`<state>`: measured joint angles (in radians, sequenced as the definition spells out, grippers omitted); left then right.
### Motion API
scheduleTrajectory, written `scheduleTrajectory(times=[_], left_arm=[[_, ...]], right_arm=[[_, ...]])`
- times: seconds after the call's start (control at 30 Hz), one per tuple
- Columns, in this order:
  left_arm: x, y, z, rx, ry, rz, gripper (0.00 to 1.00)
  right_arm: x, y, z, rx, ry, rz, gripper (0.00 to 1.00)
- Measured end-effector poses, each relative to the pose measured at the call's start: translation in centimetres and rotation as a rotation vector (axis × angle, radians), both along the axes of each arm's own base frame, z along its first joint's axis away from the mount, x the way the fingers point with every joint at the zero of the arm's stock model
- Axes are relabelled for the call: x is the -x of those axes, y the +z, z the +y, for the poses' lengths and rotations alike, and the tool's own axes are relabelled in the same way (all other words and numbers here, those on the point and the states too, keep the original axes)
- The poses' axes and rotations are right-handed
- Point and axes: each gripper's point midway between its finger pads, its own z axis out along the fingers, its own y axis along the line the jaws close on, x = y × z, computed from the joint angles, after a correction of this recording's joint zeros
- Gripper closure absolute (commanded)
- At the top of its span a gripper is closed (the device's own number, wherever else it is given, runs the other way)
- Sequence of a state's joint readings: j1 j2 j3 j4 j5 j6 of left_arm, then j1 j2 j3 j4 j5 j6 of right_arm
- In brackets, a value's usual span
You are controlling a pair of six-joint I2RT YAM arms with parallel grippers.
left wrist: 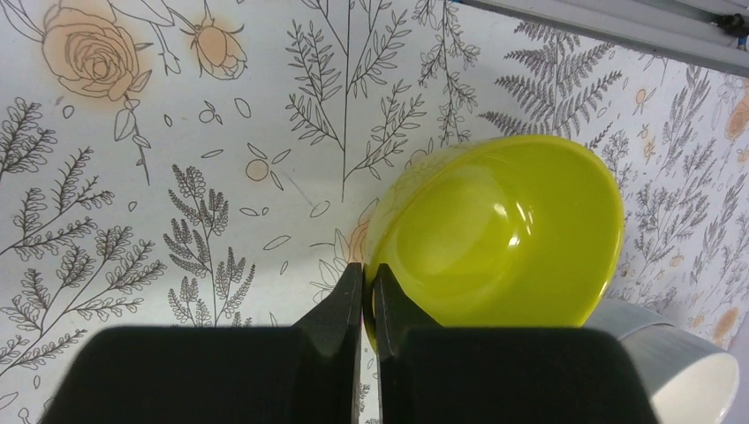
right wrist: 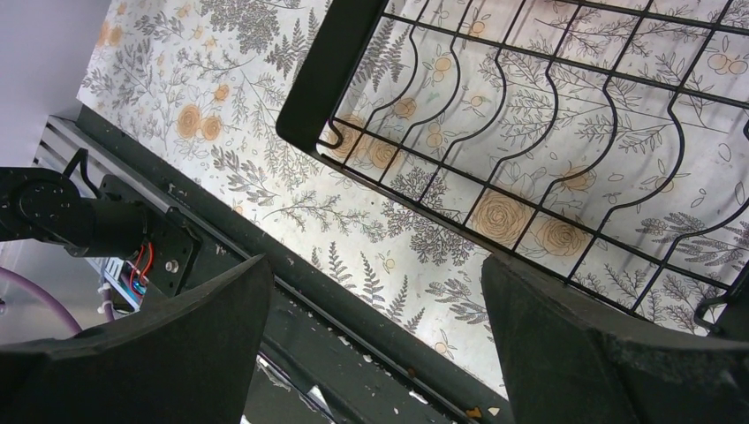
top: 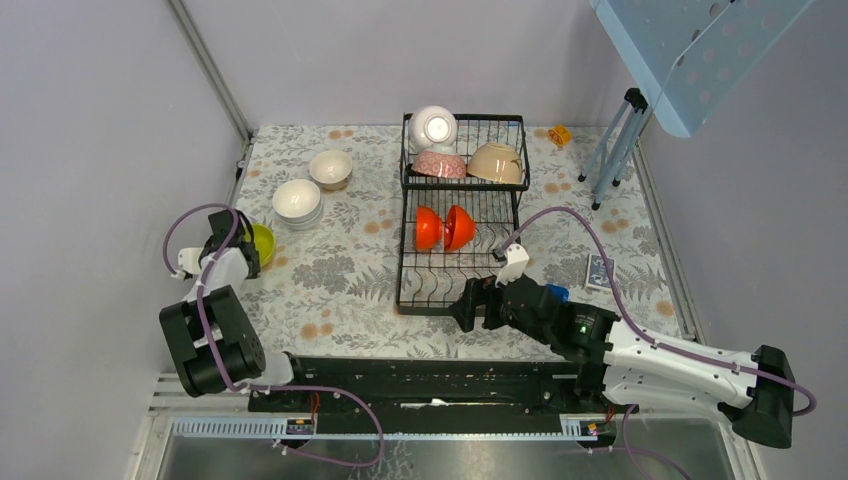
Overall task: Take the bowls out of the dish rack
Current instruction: Place the bowl at the center of the board, then pick up the bowl from the dish rack.
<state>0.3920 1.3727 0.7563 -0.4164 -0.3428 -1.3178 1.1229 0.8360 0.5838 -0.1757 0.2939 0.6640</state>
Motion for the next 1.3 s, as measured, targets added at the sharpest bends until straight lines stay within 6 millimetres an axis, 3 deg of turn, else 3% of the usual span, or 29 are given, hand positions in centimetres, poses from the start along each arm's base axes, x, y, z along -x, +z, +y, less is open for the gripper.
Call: scheduleTrajectory(times=[0.3, 0.4, 0.6, 0.67, 0.77, 0.83, 0.97, 1.1, 1.2, 1.3], left_arm=[[0.2, -0.9, -0.2, 0.012, 0.0, -0.004, 0.7], [0.0, -0.8, -0.2, 0.011, -0.002, -0.013, 0.55], [-0.1, -0.8, -0.9, 0.012, -0.054, -0.006, 0.16], [-0.1, 0.0, -1.7, -0.004, -0.102, -0.007, 0.02], [-0.3, 2.9, -3.1, -0.052, -0.179, -0.065, 0.01], [-0.6, 6.1, -4.2, -0.108, -0.243, -0.151, 0.01], [-0.5, 12.0, -7.4, -0.235, -0.425, -0.31, 0.01], [0.0, 15.8, -14.0, -0.31, -0.72, -0.443, 0.01], [1.2, 16.5, -19.0, -0.325, -0.929, -0.511, 0.04], [2.7, 16.1, -24.0, -0.317, -1.144, -0.549, 0.05]], right_arm=[[0.1, -0.4, -0.2, 0.016, 0.0, 0.008, 0.06], [0.2, -0.5, -0.3, 0.024, 0.0, 0.011, 0.05], [0.2, -0.4, -0.5, 0.024, -0.001, 0.006, 0.02], [0.1, -0.4, -0.7, 0.034, -0.004, 0.001, 0.01], [-0.1, -0.5, -1.1, 0.062, -0.013, -0.011, 0.0], [-0.3, -0.1, -1.4, 0.078, -0.018, -0.025, 0.0], [-1.3, 1.1, -1.8, 0.094, -0.048, -0.079, 0.0], [-2.4, 1.4, -2.9, 0.129, -0.102, -0.133, 0.0], [-3.0, 1.4, -3.4, 0.165, -0.124, -0.166, 0.0], [-3.8, 0.8, -3.8, 0.227, -0.152, -0.188, 0.0]])
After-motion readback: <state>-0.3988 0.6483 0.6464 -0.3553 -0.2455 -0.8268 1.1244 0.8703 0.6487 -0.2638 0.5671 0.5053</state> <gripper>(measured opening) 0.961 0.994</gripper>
